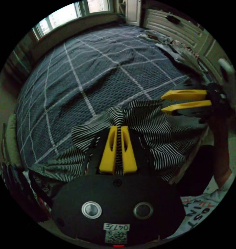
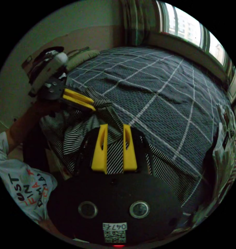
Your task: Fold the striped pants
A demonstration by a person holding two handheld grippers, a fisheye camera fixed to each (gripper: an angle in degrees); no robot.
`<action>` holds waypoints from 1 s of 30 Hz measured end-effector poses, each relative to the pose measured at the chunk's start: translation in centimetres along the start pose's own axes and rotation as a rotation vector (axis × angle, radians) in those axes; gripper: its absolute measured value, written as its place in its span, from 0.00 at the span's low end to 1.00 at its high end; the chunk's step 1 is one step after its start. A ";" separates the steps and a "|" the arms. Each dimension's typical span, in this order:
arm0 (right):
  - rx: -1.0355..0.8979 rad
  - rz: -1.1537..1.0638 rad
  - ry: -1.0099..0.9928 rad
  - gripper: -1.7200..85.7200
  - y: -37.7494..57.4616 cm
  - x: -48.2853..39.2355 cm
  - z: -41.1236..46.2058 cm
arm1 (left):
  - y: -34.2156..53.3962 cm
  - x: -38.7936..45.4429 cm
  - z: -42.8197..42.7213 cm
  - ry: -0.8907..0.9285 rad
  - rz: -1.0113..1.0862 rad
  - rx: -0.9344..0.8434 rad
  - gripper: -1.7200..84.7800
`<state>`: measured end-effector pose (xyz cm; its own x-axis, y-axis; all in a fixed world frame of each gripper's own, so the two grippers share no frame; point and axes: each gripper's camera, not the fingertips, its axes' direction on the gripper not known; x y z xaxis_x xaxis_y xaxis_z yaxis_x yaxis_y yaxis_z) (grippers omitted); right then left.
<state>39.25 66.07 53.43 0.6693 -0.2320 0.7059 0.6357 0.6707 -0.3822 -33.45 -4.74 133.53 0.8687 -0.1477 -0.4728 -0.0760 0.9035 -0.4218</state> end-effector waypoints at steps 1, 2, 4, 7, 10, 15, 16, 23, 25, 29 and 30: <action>0.006 0.006 0.024 0.07 0.3 0.2 0.7 | -0.5 -0.4 -1.4 0.023 0.011 0.037 0.04; 0.010 0.003 0.028 0.06 0.5 0.3 1.1 | -1.1 -0.9 -3.2 0.045 0.027 0.066 0.03; -0.026 -0.039 -0.002 0.03 0.4 0.2 2.7 | -2.4 -1.8 -6.2 0.166 0.056 0.116 0.03; -0.036 -0.078 0.052 0.02 -0.2 0.1 1.5 | -4.9 -3.3 -11.1 0.353 0.059 0.200 0.02; 0.060 -0.027 0.141 0.02 1.0 0.8 -2.2 | -7.8 -3.4 -15.6 0.256 0.040 0.317 0.02; 0.239 0.147 0.194 0.01 5.0 3.7 -8.2 | -13.4 0.3 -20.5 0.113 0.160 0.462 0.02; 0.273 0.198 0.201 0.01 6.1 4.5 -9.4 | -15.0 1.6 -21.3 0.073 0.178 0.480 0.02; 0.357 0.207 0.141 0.05 11.1 7.3 -14.5 | -24.9 12.0 -23.9 0.039 0.562 0.550 0.02; 0.491 0.182 0.070 0.14 12.7 8.1 -16.5 | -26.5 14.9 -24.0 0.128 0.724 0.512 0.02; 0.617 0.142 -0.089 0.20 14.6 9.4 -18.8 | -29.0 20.4 -23.9 0.314 0.993 0.409 0.02; 0.649 0.109 -0.098 0.21 15.2 9.4 -19.5 | -29.2 21.0 -23.9 0.334 1.020 0.387 0.02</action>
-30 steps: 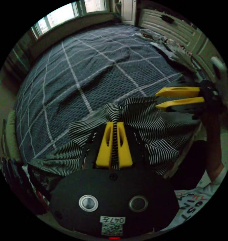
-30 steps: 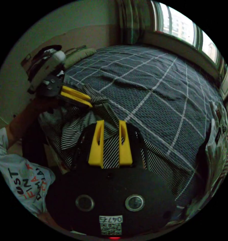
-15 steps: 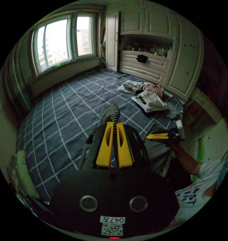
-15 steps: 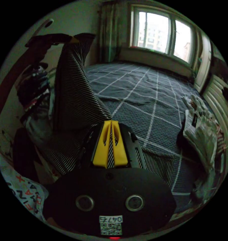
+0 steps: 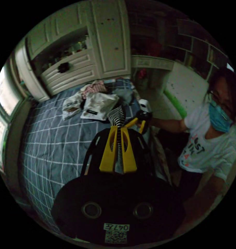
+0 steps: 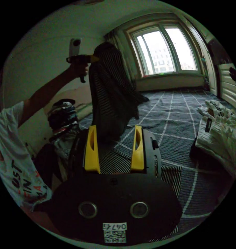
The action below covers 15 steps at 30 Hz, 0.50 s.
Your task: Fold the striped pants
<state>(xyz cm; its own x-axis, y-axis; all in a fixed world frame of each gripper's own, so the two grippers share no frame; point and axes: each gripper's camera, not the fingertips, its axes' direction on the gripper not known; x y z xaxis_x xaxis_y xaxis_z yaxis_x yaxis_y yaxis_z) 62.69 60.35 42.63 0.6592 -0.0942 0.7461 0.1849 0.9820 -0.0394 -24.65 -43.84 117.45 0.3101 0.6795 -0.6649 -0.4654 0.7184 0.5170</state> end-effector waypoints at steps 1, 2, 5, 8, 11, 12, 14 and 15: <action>0.022 -0.021 -0.001 0.22 0.0 -0.1 -0.9 | -1.1 0.3 0.6 0.053 0.038 -0.027 0.02; 0.030 -0.030 -0.001 0.23 -0.1 -0.2 -1.4 | -2.2 0.7 1.1 0.098 0.074 -0.043 0.02; 0.054 -0.088 0.012 0.25 -0.4 -1.1 -3.9 | -4.6 1.5 1.8 0.155 0.126 -0.041 0.02; 0.085 -0.119 0.040 0.26 -0.5 -2.5 -6.1 | -6.9 2.1 2.7 0.152 0.150 -0.049 0.02; 0.125 -0.171 -0.036 0.26 -1.0 -4.0 -7.7 | -9.1 2.7 3.8 0.163 0.176 -0.083 0.02; 0.146 -0.193 -0.073 0.25 -1.1 -4.6 -8.0 | -9.5 2.8 4.1 0.171 0.182 -0.088 0.02; 0.159 -0.225 -0.153 0.25 -1.3 -5.1 -8.3 | -11.0 3.4 5.0 0.203 0.205 -0.107 0.02; 0.160 -0.244 -0.215 0.25 -1.5 -5.3 -8.4 | -11.3 3.6 5.2 0.215 0.212 -0.112 0.02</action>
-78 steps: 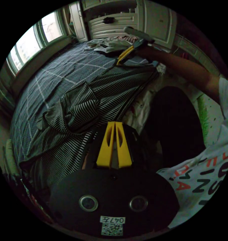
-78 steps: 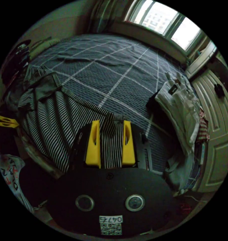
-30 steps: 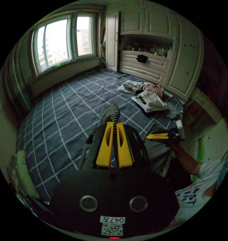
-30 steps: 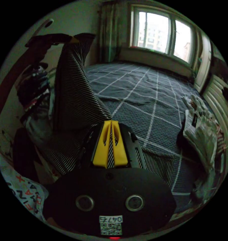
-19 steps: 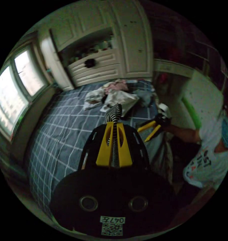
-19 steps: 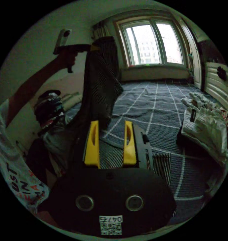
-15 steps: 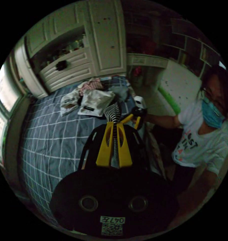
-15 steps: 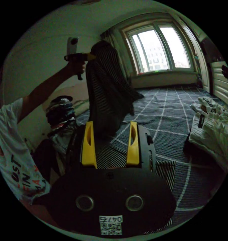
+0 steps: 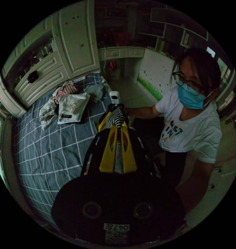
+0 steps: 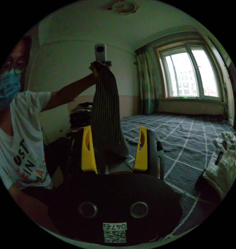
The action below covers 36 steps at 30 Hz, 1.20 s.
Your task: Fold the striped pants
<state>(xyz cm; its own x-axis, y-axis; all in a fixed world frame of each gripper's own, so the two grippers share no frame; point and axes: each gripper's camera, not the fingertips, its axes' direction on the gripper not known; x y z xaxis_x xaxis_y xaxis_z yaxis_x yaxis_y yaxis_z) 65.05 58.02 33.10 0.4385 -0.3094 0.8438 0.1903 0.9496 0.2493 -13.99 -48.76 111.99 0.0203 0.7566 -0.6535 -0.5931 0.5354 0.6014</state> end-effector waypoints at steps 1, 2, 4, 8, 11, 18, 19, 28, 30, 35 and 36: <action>0.005 -0.019 -0.053 0.25 -0.3 -0.3 0.0 | -0.8 0.1 0.4 0.022 0.016 -0.009 0.02; 0.007 -0.030 -0.074 0.24 -0.4 -0.5 0.0 | -1.5 0.3 0.7 0.044 0.033 -0.019 0.02; 0.008 -0.075 -0.152 0.23 -1.0 -1.6 0.1 | -2.5 0.6 1.2 0.058 0.051 -0.038 0.02; -0.035 -0.137 -0.231 0.18 -1.6 -3.4 0.8 | -4.1 0.9 1.9 0.058 0.068 -0.070 0.02; -0.050 -0.231 -0.289 0.09 -1.5 -4.6 0.6 | -4.9 0.9 2.3 0.057 0.066 -0.060 0.02; -0.011 -0.348 -0.385 0.02 -1.9 -4.9 -2.0 | -4.7 -0.2 2.9 -0.080 -0.050 -0.105 0.02; -0.006 -0.335 -0.360 0.02 -2.3 -4.7 -2.4 | -4.2 -0.9 3.1 -0.151 -0.117 -0.126 0.02; -0.159 0.074 0.209 0.02 -3.6 7.4 -3.9 | -7.2 -12.3 9.1 -0.716 -0.265 -0.287 0.02; -0.158 0.164 0.296 0.02 -0.4 11.7 -5.3 | -9.2 -14.9 13.1 -0.786 -0.141 -0.297 0.02; -0.215 0.460 0.358 0.01 8.3 23.6 -8.2 | -11.3 -24.7 26.3 -0.743 -0.071 -0.342 0.02; -0.249 0.504 0.392 0.01 10.2 25.8 -8.7 | -11.2 -25.7 27.5 -0.721 -0.084 -0.333 0.02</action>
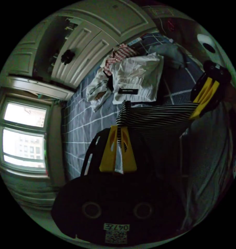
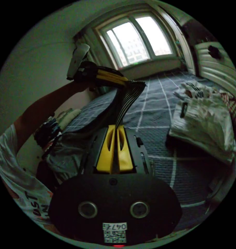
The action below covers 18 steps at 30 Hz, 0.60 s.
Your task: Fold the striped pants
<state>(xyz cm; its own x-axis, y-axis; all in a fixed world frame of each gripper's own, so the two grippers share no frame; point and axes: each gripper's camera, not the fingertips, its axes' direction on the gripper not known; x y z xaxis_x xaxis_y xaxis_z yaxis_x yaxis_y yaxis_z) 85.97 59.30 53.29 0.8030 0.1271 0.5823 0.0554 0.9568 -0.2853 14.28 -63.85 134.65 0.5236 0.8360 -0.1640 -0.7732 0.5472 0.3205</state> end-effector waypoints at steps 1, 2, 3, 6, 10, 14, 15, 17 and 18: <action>-0.041 0.042 0.045 0.01 0.5 2.7 0.9 | -0.6 0.1 2.7 0.041 -0.028 0.005 0.02; -0.060 0.060 0.061 0.01 0.8 3.9 1.3 | -0.8 0.2 5.2 0.076 -0.053 -0.002 0.02; -0.099 0.081 0.074 0.01 1.2 6.1 2.1 | -0.9 0.3 6.4 0.093 -0.063 -0.009 0.02; -0.165 0.117 0.112 0.01 2.3 10.3 3.8 | -0.5 0.7 10.8 0.146 -0.104 -0.018 0.02; -0.226 0.101 0.217 0.01 2.8 13.4 6.0 | 1.0 0.6 14.4 0.228 -0.177 -0.023 0.02; -0.275 0.065 0.299 0.01 3.3 14.6 7.8 | 3.0 0.1 16.2 0.288 -0.273 -0.020 0.02; -0.279 0.055 0.255 0.01 3.2 14.7 7.9 | 3.5 0.0 15.9 0.286 -0.278 -0.002 0.02; -0.199 0.051 0.054 0.01 2.9 14.5 6.7 | 6.3 -0.6 12.7 0.280 -0.311 0.163 0.02; -0.092 0.044 -0.144 0.01 2.6 14.1 5.1 | 7.4 -0.9 11.3 0.291 -0.328 0.233 0.02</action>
<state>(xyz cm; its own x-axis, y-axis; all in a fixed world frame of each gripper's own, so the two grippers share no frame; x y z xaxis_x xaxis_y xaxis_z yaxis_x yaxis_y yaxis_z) 94.42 64.94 64.65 0.7130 0.2110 0.6687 0.0813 0.9224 -0.3777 12.13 -60.96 147.75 0.5785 0.6164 -0.5342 -0.4669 0.7873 0.4027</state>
